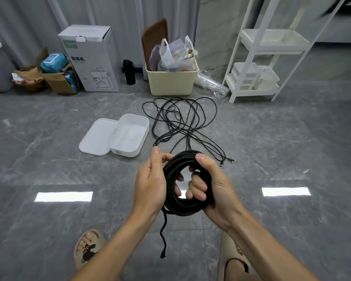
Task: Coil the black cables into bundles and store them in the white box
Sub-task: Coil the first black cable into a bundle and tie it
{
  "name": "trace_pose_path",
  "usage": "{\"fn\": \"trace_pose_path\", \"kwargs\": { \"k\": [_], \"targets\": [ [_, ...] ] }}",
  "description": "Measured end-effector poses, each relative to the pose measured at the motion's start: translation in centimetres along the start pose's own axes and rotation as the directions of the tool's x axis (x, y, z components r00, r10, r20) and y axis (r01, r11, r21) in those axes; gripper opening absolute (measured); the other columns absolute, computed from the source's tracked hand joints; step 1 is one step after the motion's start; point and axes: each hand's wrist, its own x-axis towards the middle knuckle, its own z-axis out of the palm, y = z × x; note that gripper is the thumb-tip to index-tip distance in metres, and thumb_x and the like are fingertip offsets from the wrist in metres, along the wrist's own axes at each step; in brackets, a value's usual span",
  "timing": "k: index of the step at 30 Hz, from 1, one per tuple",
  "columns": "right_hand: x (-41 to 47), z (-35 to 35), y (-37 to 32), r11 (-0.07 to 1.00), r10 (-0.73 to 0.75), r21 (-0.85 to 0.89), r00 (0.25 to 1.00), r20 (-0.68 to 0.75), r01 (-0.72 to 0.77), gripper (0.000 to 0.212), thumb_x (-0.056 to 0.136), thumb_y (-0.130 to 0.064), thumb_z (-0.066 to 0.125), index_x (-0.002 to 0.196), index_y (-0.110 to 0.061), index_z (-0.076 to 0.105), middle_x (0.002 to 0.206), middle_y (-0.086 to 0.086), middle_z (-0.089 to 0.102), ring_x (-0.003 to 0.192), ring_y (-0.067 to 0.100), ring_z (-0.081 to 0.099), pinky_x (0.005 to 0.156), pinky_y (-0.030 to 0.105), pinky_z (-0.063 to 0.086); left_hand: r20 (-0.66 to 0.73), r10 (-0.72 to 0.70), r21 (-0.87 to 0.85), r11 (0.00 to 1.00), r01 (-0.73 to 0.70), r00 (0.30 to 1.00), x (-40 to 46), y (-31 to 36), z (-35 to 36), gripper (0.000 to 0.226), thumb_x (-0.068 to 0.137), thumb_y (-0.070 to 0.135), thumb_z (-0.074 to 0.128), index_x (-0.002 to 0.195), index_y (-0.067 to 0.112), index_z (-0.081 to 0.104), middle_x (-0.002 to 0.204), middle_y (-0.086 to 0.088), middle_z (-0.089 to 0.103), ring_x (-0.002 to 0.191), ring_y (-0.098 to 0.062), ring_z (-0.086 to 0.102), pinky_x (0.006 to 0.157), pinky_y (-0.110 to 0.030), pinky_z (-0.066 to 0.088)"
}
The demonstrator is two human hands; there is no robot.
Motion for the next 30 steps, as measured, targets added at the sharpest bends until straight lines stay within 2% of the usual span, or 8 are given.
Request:
{"fn": "trace_pose_path", "kwargs": {
  "k": [5,8,12,15,19,22,26,30],
  "targets": [
    [0.3,0.3,-0.2,0.998,0.026,0.06,0.996,-0.089,-0.021,0.042,0.075,-0.045,0.072,0.088,-0.005,0.063,0.045,-0.004,0.025,0.034,0.008,0.025,0.041,0.025,0.04,0.098,0.066,0.138,0.987,-0.079,0.993,0.4,-0.2,-0.4,0.051,0.099,0.064,0.024,0.083,0.042,0.066,0.072,-0.002,0.073,0.056,-0.019,0.069,0.056,-0.03,0.054],
    [0.1,0.3,-0.3,0.998,0.016,0.055,0.996,-0.086,-0.011,0.03,0.072,-0.045,0.074,0.066,-0.017,0.067,0.046,-0.004,0.025,0.033,0.008,0.024,0.039,0.024,0.038,0.165,0.065,0.186,0.978,-0.096,0.984,1.0,-0.2,-1.2,0.048,0.094,0.066,0.024,0.09,0.045,0.067,0.085,0.006,0.076,0.081,-0.01,0.071,0.078,-0.034,0.055],
    [0.2,0.3,-0.4,0.997,0.006,0.071,0.996,-0.091,0.001,0.03,0.073,-0.046,0.074,0.054,-0.023,0.065,0.046,-0.005,0.025,0.033,0.007,0.024,0.038,0.023,0.037,0.175,0.059,0.129,0.988,-0.083,0.983,1.3,-0.4,-1.9,0.049,0.094,0.062,0.025,0.104,0.037,0.067,0.101,0.012,0.073,0.098,-0.005,0.068,0.082,-0.018,0.05],
    [0.2,0.1,-0.7,0.998,-0.004,0.065,0.995,-0.101,0.01,0.031,0.073,-0.047,0.074,0.056,-0.022,0.066,0.046,-0.005,0.025,0.033,0.007,0.024,0.039,0.024,0.038,0.198,0.067,0.162,0.982,-0.1,0.978,0.9,-0.7,-1.9,0.047,0.093,0.065,0.027,0.115,0.04,0.06,0.11,0.02,0.067,0.109,-0.001,0.062,0.089,-0.02,0.046],
    [0.0,0.1,-0.7,1.0,-0.004,-0.003,0.998,-0.056,0.004,0.036,0.073,-0.051,0.077,0.059,-0.019,0.066,0.046,-0.005,0.026,0.033,0.008,0.025,0.039,0.024,0.038,0.274,0.077,0.209,0.968,-0.138,0.959,0.7,-0.3,-1.8,0.039,0.097,0.059,0.028,0.115,0.048,0.061,0.112,0.024,0.068,0.112,0.003,0.06,0.089,-0.015,0.043],
    [0.1,0.1,-0.7,1.0,0.0,-0.007,0.999,-0.054,-0.001,0.035,0.075,-0.049,0.075,0.061,-0.018,0.065,0.046,-0.004,0.025,0.034,0.008,0.023,0.039,0.024,0.038,0.339,0.096,0.177,0.971,-0.163,0.936,0.8,0.2,-2.1,0.042,0.098,0.053,0.034,0.128,0.038,0.06,0.121,0.023,0.066,0.119,0.005,0.057,0.092,-0.005,0.039],
    [0.2,-0.1,-0.8,0.999,-0.021,-0.03,0.997,-0.072,0.018,0.035,0.078,-0.049,0.069,0.057,-0.021,0.065,0.046,-0.004,0.025,0.034,0.009,0.023,0.04,0.025,0.038,0.455,0.022,0.226,0.964,-0.139,0.89,0.6,0.4,-2.7,0.051,0.078,0.056,0.063,0.127,0.04,0.06,0.122,0.017,0.068,0.119,-0.003,0.06,0.097,-0.02,0.044],
    [0.3,-0.1,-0.7,0.998,-0.04,-0.051,0.997,-0.067,0.036,0.035,0.078,-0.047,0.07,0.056,-0.02,0.064,0.045,-0.004,0.025,0.034,0.009,0.024,0.04,0.026,0.038,0.45,-0.024,0.29,0.949,-0.121,0.893,0.6,0.6,-2.5,0.038,0.075,0.028,0.071,0.112,0.039,0.069,0.096,0.002,0.073,0.094,-0.014,0.068,0.086,-0.03,0.052]
  ]
}}
